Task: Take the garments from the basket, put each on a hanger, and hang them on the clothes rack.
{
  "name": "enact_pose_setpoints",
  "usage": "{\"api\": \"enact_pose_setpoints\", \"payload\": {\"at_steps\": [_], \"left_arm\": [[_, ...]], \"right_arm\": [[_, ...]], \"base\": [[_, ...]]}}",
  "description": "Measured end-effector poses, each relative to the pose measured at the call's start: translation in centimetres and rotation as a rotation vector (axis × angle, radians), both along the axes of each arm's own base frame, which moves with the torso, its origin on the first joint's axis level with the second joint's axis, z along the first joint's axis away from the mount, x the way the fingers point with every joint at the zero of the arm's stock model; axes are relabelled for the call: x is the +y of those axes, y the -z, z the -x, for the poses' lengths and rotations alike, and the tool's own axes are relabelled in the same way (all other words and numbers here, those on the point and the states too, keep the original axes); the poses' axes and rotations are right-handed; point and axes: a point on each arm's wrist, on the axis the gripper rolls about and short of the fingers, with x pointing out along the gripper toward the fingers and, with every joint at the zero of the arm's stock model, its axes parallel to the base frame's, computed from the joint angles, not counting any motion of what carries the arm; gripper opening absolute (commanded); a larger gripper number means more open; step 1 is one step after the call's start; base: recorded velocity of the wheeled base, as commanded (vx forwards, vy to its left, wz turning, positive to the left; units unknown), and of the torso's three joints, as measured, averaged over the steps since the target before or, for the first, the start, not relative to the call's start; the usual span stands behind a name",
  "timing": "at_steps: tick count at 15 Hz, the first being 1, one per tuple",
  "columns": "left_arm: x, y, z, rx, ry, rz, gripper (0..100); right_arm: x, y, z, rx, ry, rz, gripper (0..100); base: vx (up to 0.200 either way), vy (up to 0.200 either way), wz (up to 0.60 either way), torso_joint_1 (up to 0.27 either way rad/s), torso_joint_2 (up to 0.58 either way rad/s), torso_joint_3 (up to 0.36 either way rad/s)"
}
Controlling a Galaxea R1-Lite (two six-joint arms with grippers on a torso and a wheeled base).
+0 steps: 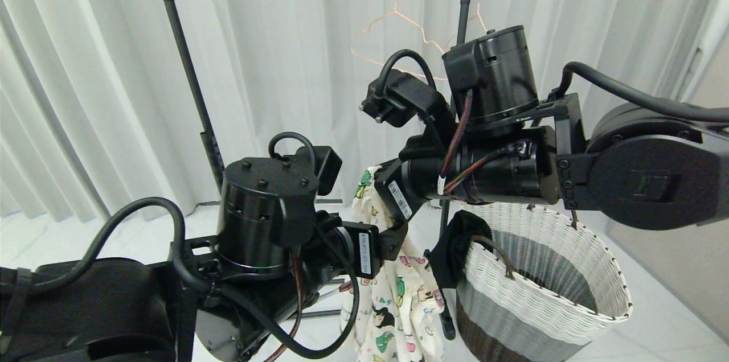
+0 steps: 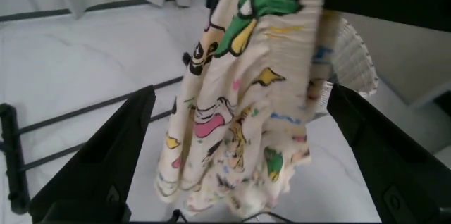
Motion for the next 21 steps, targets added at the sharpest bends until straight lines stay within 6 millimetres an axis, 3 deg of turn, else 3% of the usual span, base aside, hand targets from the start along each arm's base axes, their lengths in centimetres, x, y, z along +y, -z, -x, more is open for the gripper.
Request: {"api": "enact_pose_setpoints", "payload": {"at_steps": [4, 11, 19, 20, 21], "left_arm": [[-0.1, 1.4, -0.3, 0.028, -0.021, -0.043, 100], [1.8, 5.7, 0.1, 0.140, -0.086, -0.167, 100], [2.4, 9.2, 0.5, 0.251, -0.106, -0.239, 100], [2.6, 9.5, 0.8, 0.260, -0.104, -0.249, 0], [2.7, 9.6, 1.2, 0.267, -0.099, -0.258, 0]], "right_arm": [[0.0, -0.4, 0.0, -0.007, 0.000, -0.011, 0], [-0.4, -1.3, 0.4, -0.022, -0.001, -0.030, 0], [-3.0, -3.5, 1.0, -0.040, 0.028, -0.057, 0], [-3.2, -3.6, 0.9, -0.041, 0.033, -0.057, 0], [-3.4, -3.6, 0.8, -0.041, 0.039, -0.058, 0]], "base": [[0.000, 0.000, 0.00, 0.000, 0.00, 0.000], [0.000, 0.000, 0.00, 0.000, 0.00, 0.000], [0.000, 0.000, 0.00, 0.000, 0.00, 0.000], [0.000, 0.000, 0.00, 0.000, 0.00, 0.000], [0.000, 0.000, 0.00, 0.000, 0.00, 0.000]]}}
